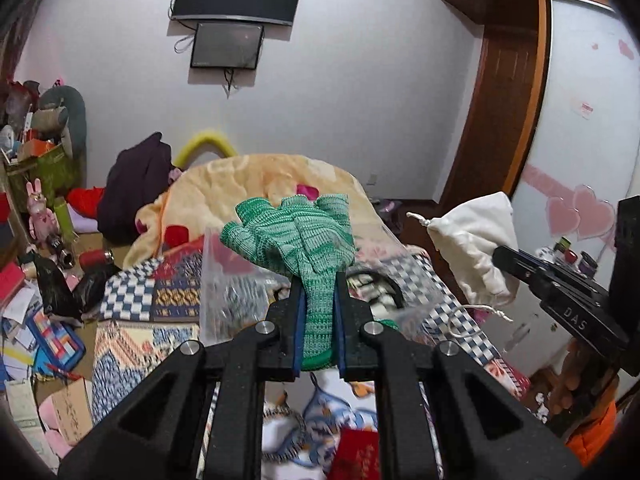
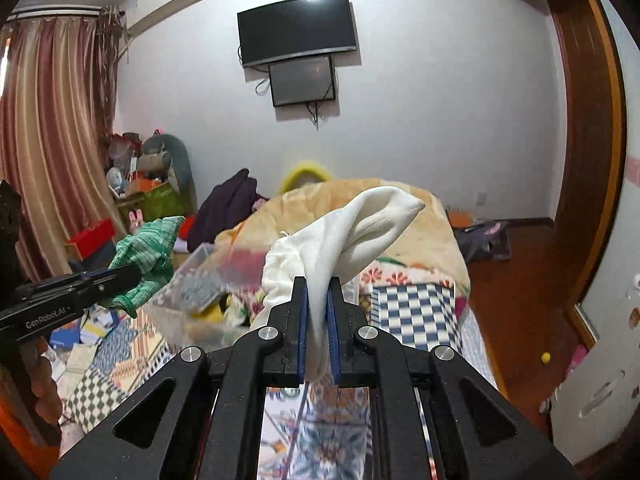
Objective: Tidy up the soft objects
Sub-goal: 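Carry the glove over the clear box while the right gripper brings the white pouch, both releasing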
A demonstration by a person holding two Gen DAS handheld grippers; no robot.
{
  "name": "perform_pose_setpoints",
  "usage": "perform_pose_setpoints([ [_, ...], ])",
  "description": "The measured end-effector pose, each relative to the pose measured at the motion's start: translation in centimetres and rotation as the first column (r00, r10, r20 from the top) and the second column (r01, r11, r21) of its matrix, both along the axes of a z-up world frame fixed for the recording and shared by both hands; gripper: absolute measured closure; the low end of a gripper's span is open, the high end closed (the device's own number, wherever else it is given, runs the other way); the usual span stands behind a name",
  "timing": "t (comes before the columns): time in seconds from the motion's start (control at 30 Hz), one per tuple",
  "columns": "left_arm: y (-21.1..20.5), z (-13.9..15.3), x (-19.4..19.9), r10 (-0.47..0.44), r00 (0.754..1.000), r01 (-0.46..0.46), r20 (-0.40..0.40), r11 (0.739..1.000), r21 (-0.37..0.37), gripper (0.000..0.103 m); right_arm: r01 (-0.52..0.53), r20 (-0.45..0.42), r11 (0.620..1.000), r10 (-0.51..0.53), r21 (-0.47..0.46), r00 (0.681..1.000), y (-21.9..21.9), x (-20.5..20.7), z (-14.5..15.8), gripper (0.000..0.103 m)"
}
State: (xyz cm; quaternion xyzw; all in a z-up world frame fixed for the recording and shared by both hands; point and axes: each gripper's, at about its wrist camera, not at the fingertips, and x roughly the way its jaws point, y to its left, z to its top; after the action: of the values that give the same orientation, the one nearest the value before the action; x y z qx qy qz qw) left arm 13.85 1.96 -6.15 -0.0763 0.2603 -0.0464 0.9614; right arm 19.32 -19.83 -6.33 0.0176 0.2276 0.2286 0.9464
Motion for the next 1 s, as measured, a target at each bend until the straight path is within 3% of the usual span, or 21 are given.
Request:
perform_pose_setpoints([
  [0.33, 0.2, -2.2, 4.8, 0.016, 0.998, -0.015, -0.065, 1.000, 0.014, 0.091, -0.021, 0.021, 1.000, 0.021, -0.012, 1.000, 2.3, 2.3, -0.4, 0.095],
  [0.63, -0.4, -5.5, 8.0, -0.011, 0.987, 0.010, -0.162, 1.000, -0.011, 0.091, -0.065, -0.074, 0.993, 0.058, -0.097, 0.996, 4.6, 4.5, -3.5, 0.095],
  [1.0, -1.6, -7.6, 9.2, -0.022, 0.975, 0.033, -0.220, 0.998, 0.044, 0.090, -0.097, -0.175, 0.983, 0.069, -0.159, 0.982, 6.0, 5.6, -5.1, 0.093],
])
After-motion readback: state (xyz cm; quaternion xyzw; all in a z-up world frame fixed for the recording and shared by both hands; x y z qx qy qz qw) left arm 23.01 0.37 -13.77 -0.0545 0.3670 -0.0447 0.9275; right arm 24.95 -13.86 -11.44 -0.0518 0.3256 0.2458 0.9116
